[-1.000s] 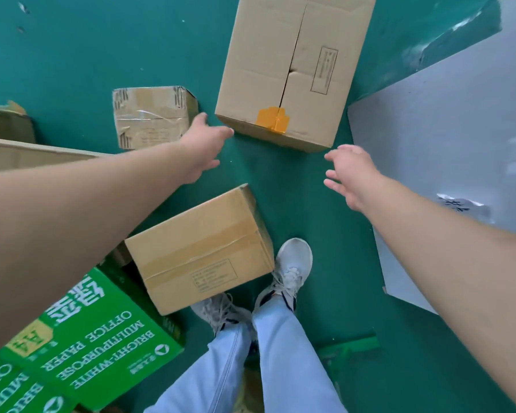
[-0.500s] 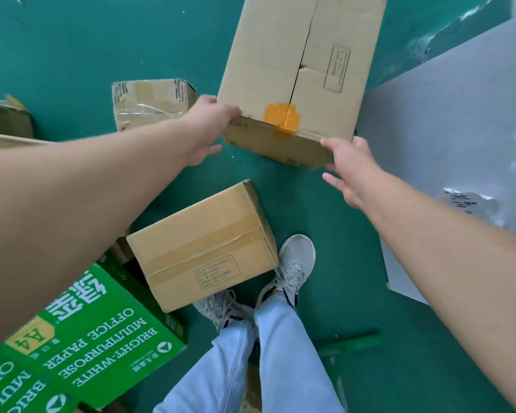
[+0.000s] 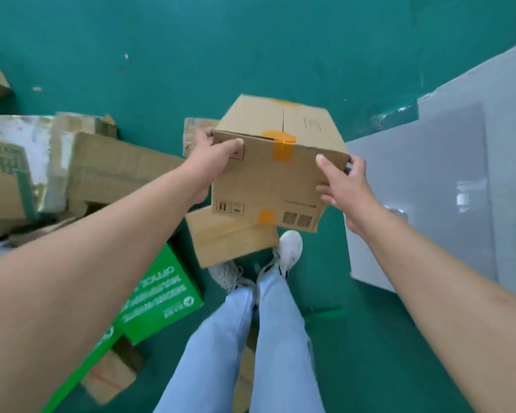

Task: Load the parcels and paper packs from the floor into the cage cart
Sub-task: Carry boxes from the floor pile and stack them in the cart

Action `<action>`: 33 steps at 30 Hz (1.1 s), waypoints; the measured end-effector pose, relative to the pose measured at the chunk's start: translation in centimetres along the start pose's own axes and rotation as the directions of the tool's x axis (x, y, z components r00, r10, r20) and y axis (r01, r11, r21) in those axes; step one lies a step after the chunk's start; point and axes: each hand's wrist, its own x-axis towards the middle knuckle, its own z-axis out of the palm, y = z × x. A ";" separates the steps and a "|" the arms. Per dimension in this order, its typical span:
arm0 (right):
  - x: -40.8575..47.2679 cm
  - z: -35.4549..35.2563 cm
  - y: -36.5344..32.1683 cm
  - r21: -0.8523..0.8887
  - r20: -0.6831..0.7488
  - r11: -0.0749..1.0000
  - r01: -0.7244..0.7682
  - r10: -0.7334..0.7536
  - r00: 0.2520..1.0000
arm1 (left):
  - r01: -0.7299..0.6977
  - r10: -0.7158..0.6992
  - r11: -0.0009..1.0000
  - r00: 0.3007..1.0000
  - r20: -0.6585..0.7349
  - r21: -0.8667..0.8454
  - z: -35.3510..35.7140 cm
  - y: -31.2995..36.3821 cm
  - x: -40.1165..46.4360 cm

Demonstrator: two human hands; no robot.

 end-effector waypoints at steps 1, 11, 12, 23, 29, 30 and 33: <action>-1.8 0.2 -0.9 -0.001 0.018 1.000 0.003 -0.003 1.000 | -0.009 0.009 0.999 1.000 -0.005 -0.034 -1.3 0.3 -2.0; -27.3 6.0 -10.9 -0.154 0.191 0.965 0.214 -0.183 0.964 | -0.113 0.014 0.920 0.966 -0.257 -0.376 -18.4 -3.7 -28.7; -29.3 7.4 -11.6 -0.188 0.232 0.948 0.255 -0.210 0.950 | -0.132 0.002 0.898 0.955 -0.297 -0.419 -20.0 -4.8 -31.0; -41.9 18.7 -12.9 -0.414 0.628 0.735 0.537 -0.197 0.753 | -0.280 -0.325 0.574 0.785 -0.528 -0.769 -24.1 -17.1 -46.4; -46.8 20.9 -11.0 -0.438 0.797 0.551 0.710 -0.128 0.591 | -0.400 -0.529 0.403 0.632 -0.567 -0.823 -19.8 -21.7 -52.3; -47.4 21.1 -10.7 -0.430 0.815 0.531 0.730 -0.118 0.567 | -0.427 -0.548 0.381 0.610 -0.572 -0.820 -19.2 -22.2 -52.9; -49.5 21.3 -9.7 -0.382 0.875 0.463 0.800 -0.098 0.475 | -0.503 -0.601 0.341 0.534 -0.596 -0.794 -17.6 -23.7 -55.1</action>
